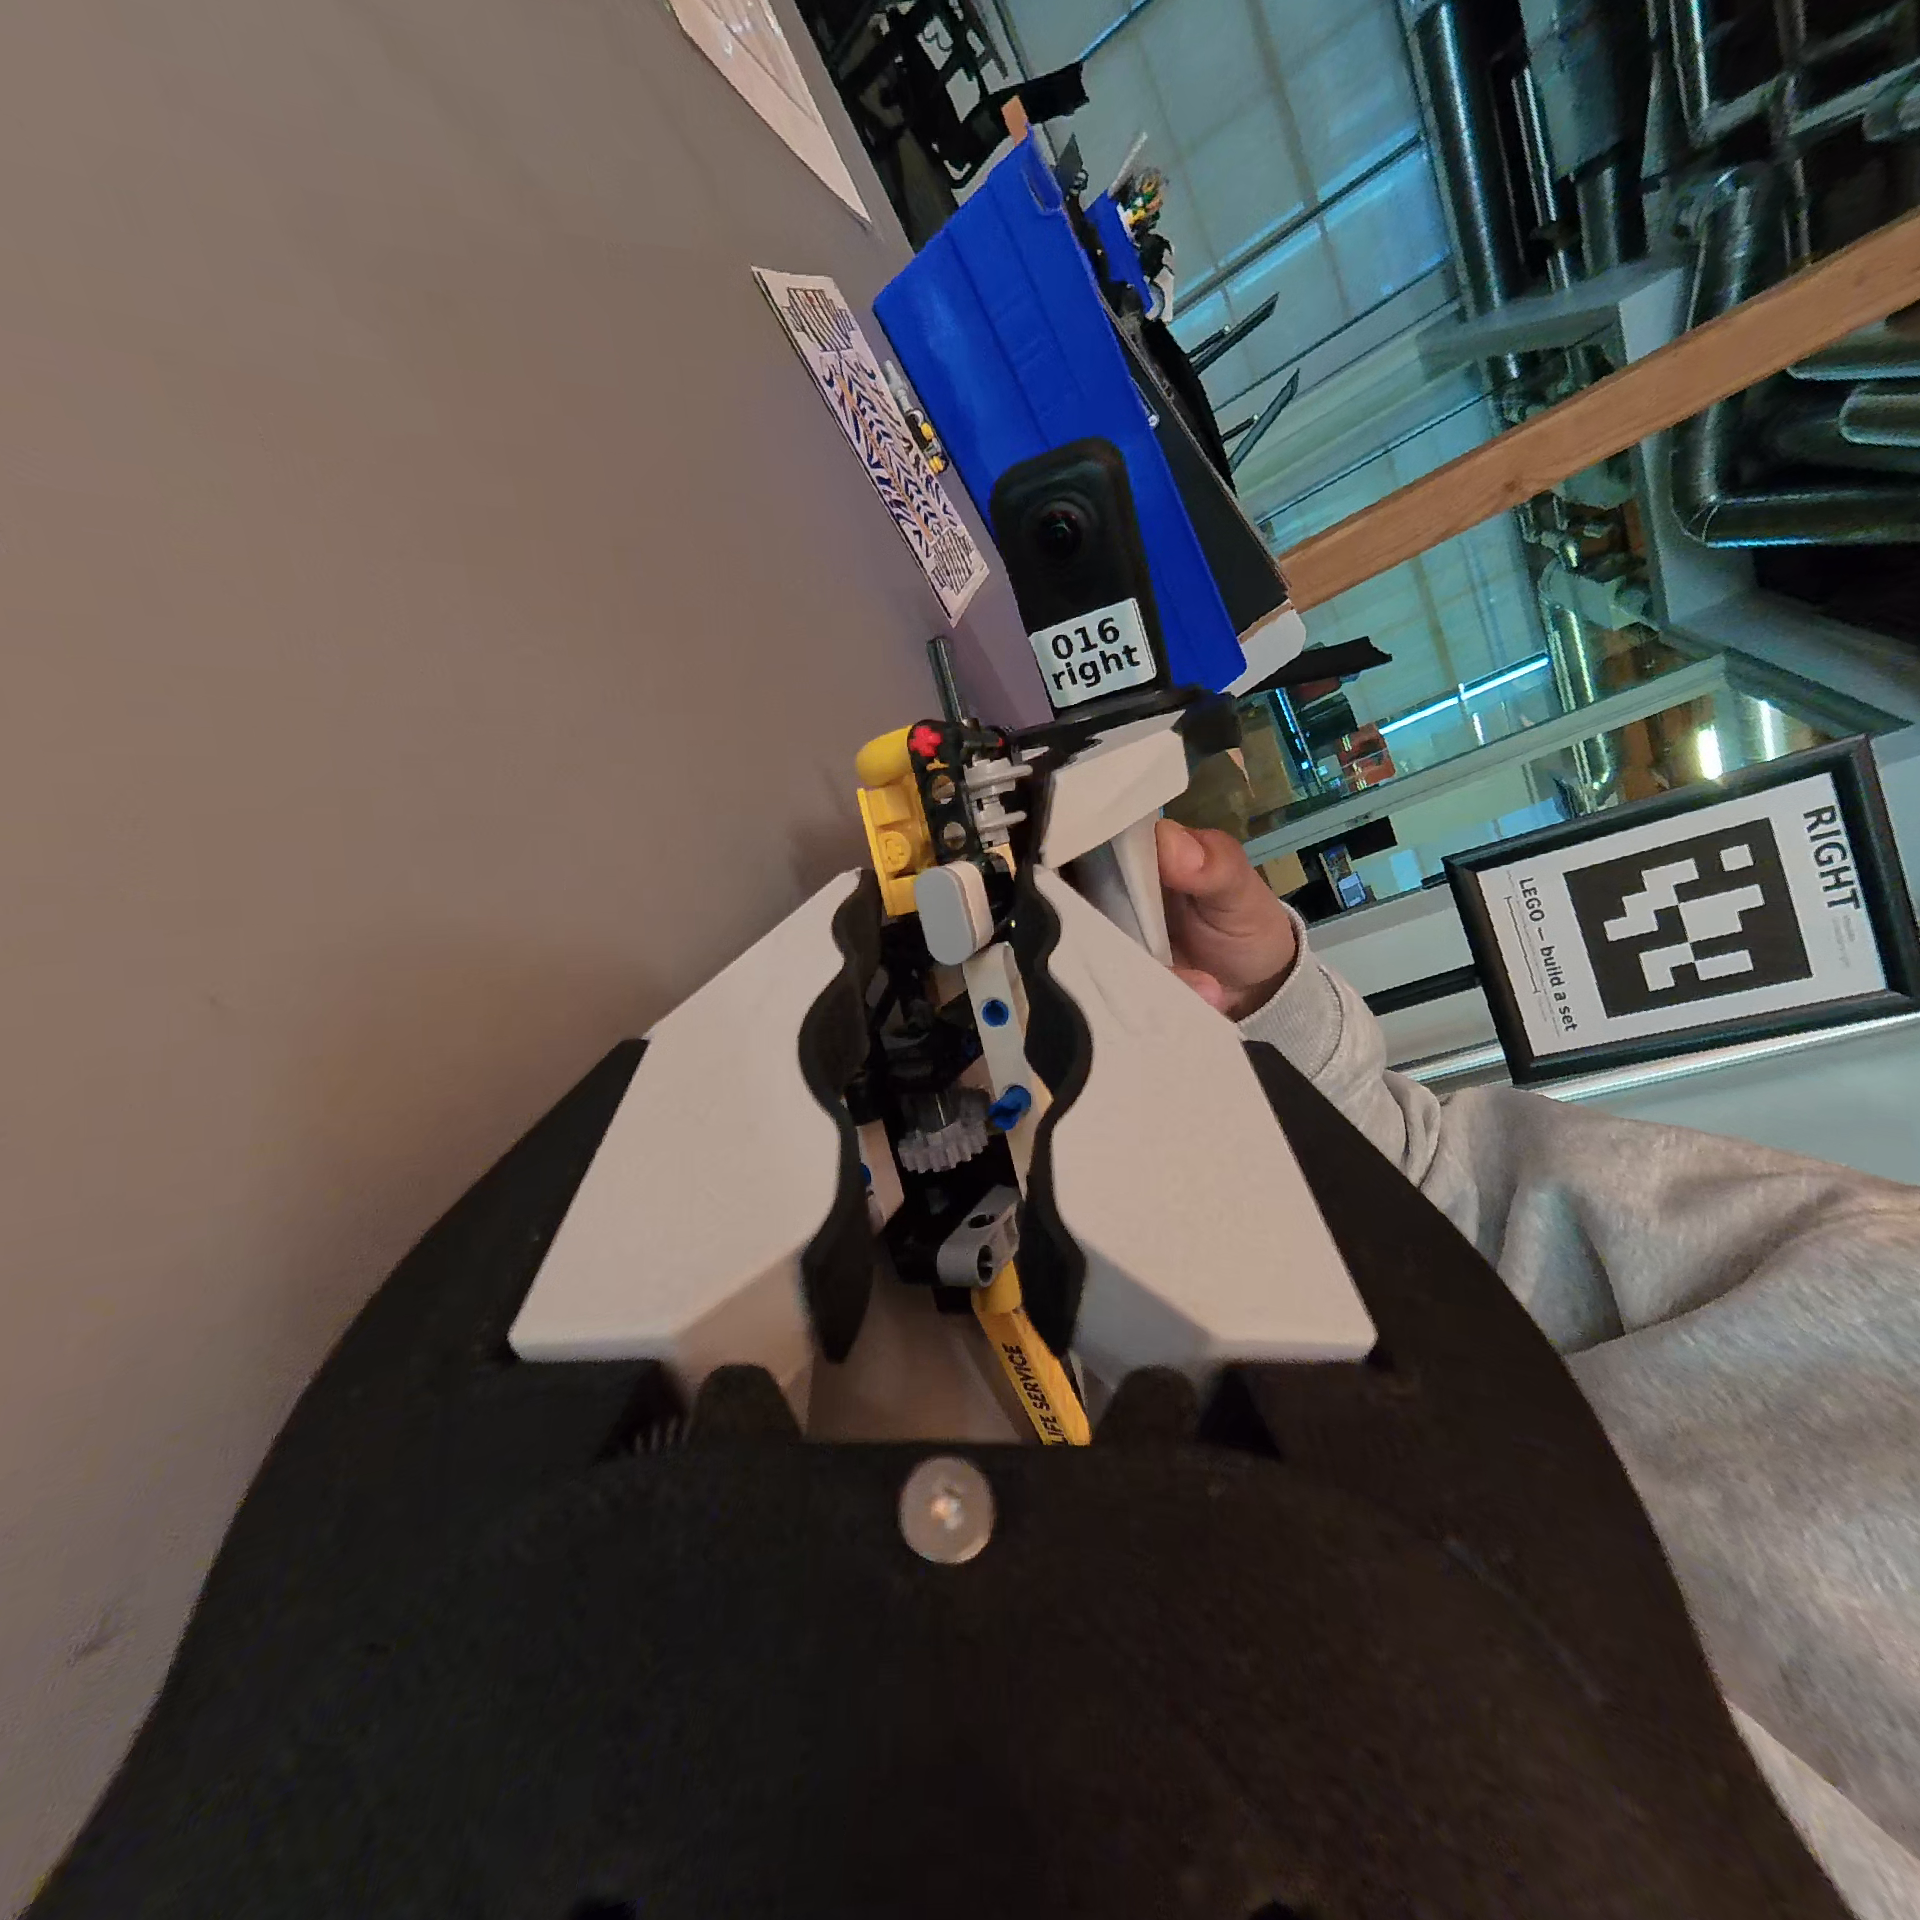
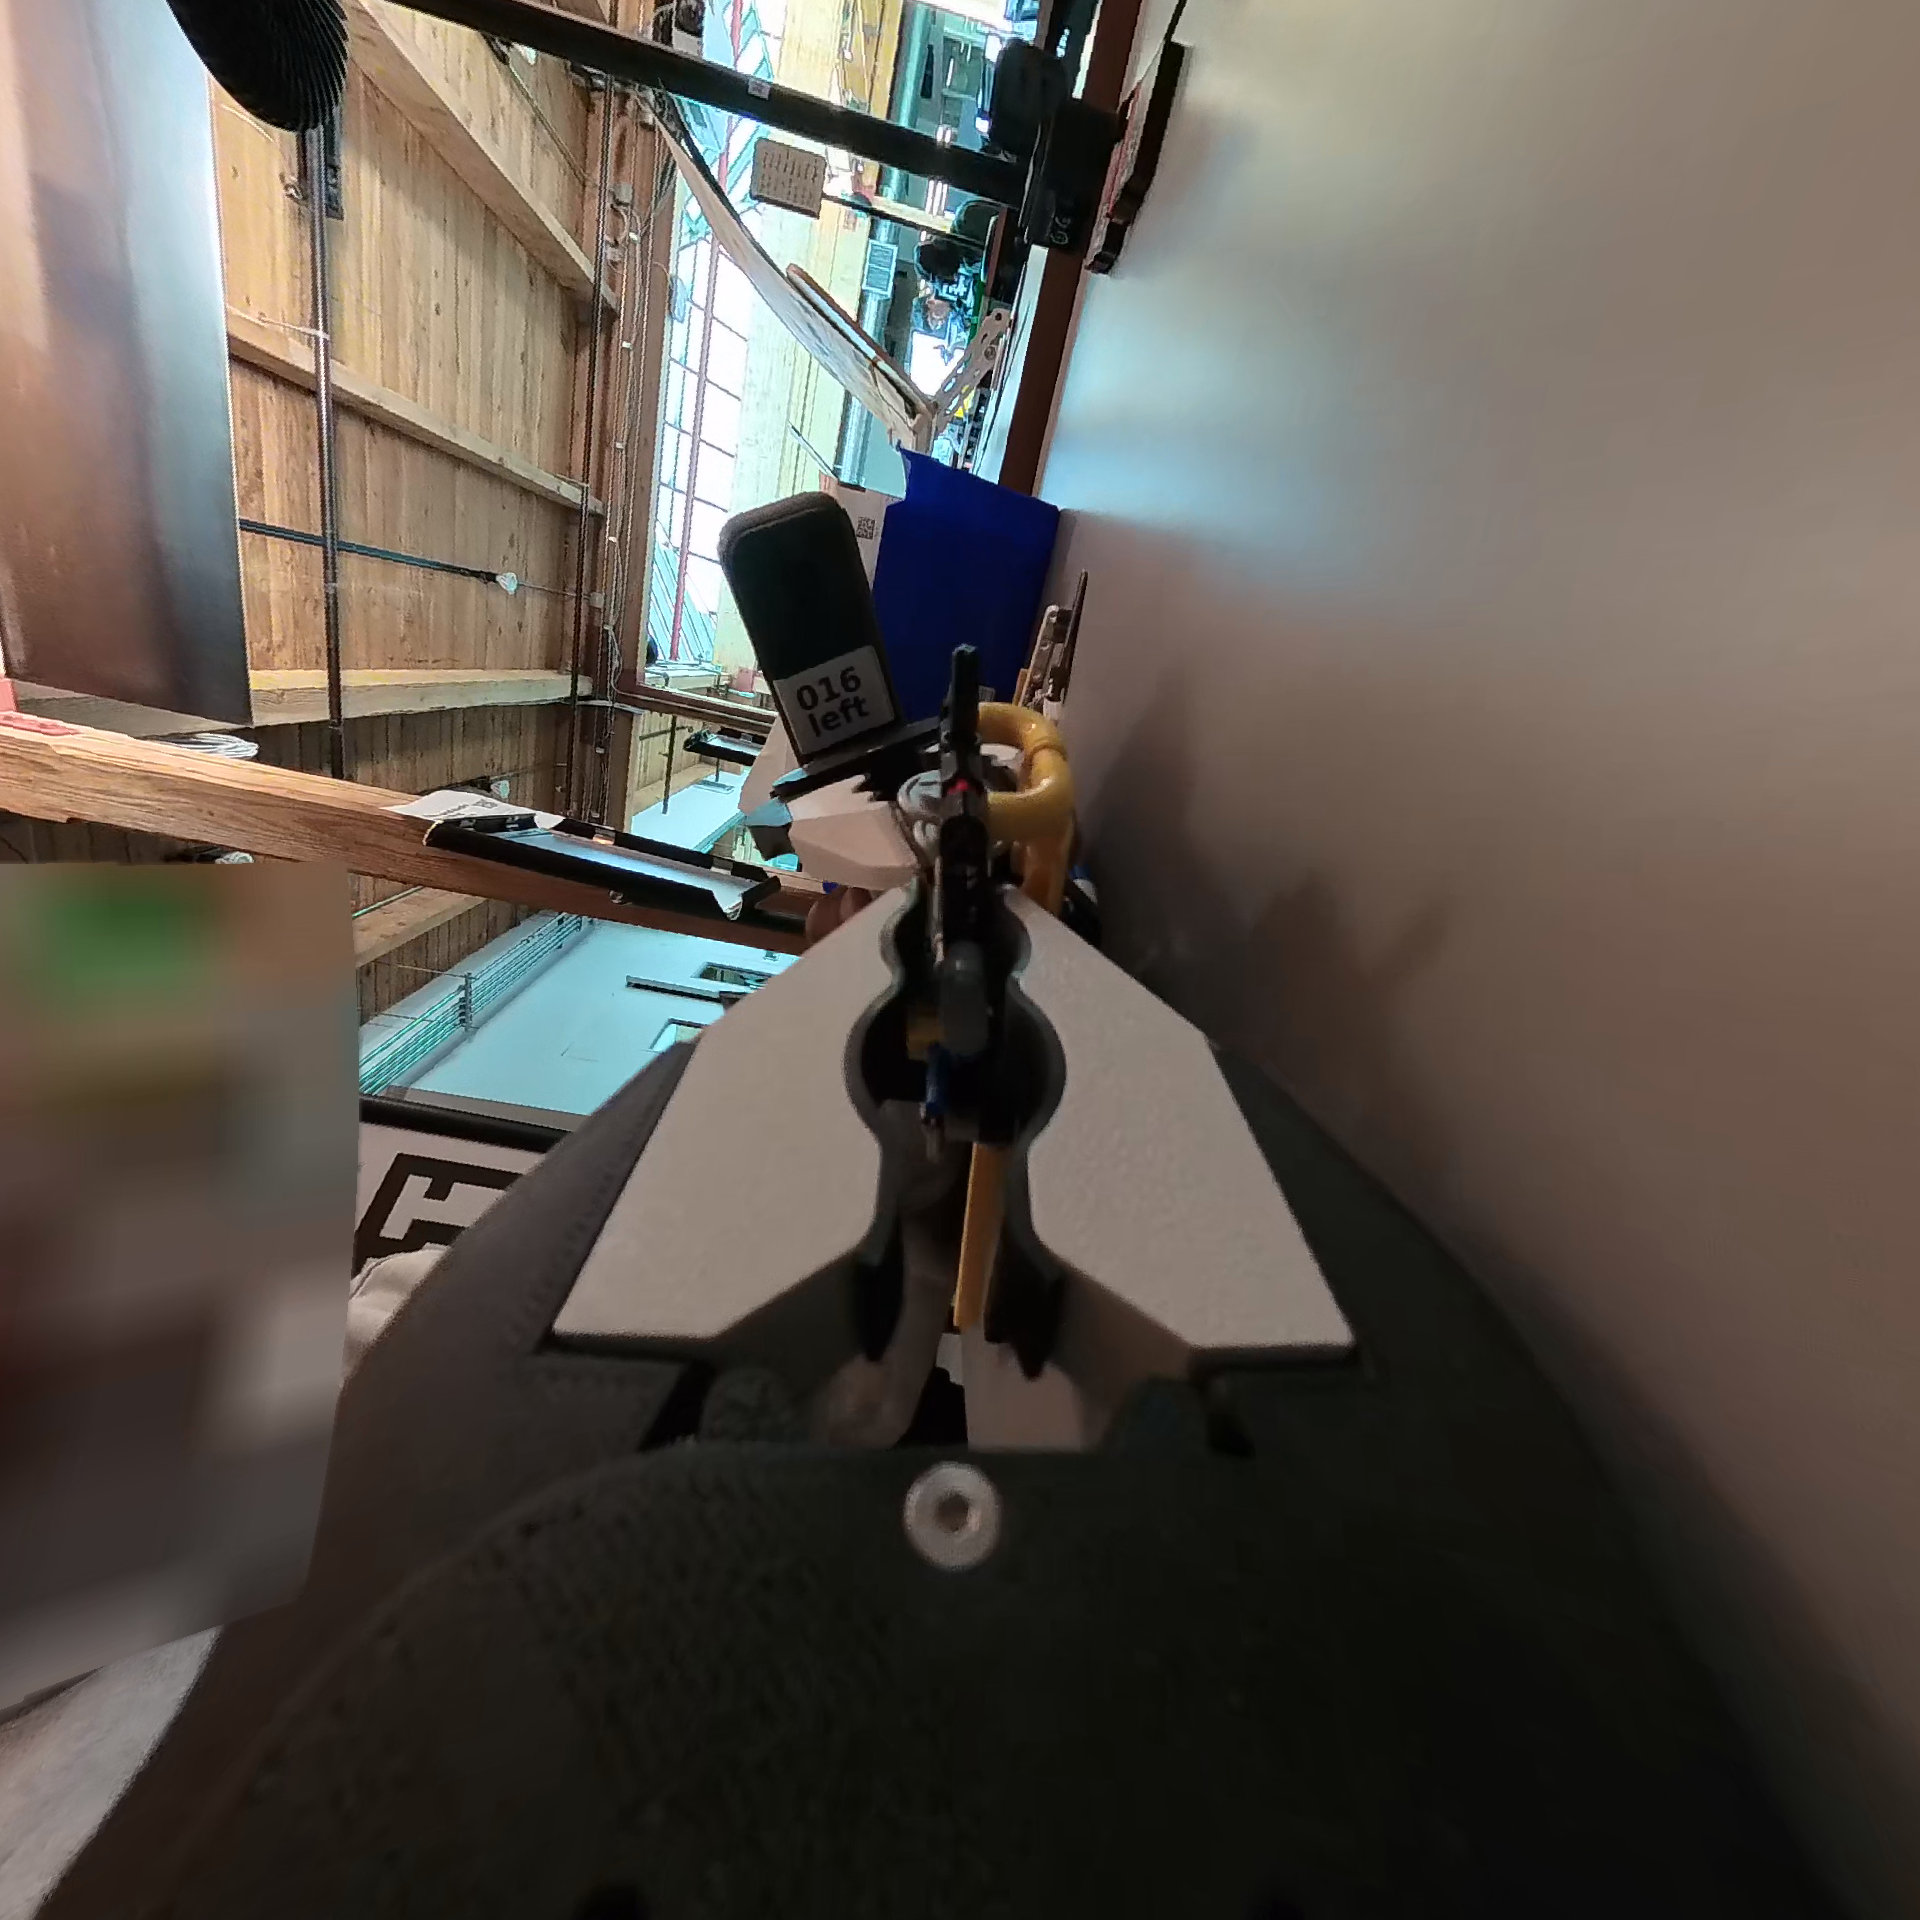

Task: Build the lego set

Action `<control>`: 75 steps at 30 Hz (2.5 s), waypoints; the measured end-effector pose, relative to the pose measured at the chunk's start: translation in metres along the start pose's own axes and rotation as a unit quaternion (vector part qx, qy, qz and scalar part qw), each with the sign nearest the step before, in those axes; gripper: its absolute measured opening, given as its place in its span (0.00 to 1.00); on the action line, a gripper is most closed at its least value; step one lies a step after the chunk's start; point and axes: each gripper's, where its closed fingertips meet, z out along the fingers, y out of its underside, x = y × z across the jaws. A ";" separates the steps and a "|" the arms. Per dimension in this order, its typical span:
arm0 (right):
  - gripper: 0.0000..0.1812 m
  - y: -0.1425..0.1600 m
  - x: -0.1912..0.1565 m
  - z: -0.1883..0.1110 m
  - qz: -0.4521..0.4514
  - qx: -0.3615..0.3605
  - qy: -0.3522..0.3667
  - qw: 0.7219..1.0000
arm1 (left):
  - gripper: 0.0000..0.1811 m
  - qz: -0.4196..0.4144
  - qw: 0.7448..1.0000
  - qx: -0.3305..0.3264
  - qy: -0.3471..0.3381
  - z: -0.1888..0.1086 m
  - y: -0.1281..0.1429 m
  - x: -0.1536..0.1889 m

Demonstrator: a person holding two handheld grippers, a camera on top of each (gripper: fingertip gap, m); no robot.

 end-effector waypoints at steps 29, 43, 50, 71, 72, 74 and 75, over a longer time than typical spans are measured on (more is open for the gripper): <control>0.05 0.007 -0.004 -0.036 -0.549 -0.050 0.230 0.802 | 0.13 -0.015 1.000 0.006 0.002 -0.001 -0.002 -0.002; 0.01 0.009 0.009 -0.026 -0.557 -0.082 0.262 0.784 | 0.13 -0.021 1.000 0.009 -0.004 -0.001 -0.003 -0.005; 0.01 0.009 0.011 -0.026 -0.556 -0.084 0.266 0.783 | 0.14 -0.023 1.000 0.007 -0.004 -0.001 -0.002 -0.005; 0.00 0.014 0.020 -0.022 -0.557 -0.115 0.281 0.774 | 0.14 -0.020 1.000 0.005 -0.014 0.000 -0.002 -0.008; 0.00 0.014 0.020 -0.023 -0.557 -0.113 0.279 0.774 | 0.14 -0.021 1.000 0.006 -0.014 0.000 -0.002 -0.008; 0.01 0.011 0.018 -0.027 -0.560 -0.106 0.279 0.772 | 0.14 -0.023 1.000 0.010 -0.012 -0.001 -0.003 -0.008; 0.02 0.009 0.017 -0.030 -0.563 -0.100 0.281 0.770 | 0.14 -0.024 1.000 0.010 -0.010 -0.001 -0.003 -0.007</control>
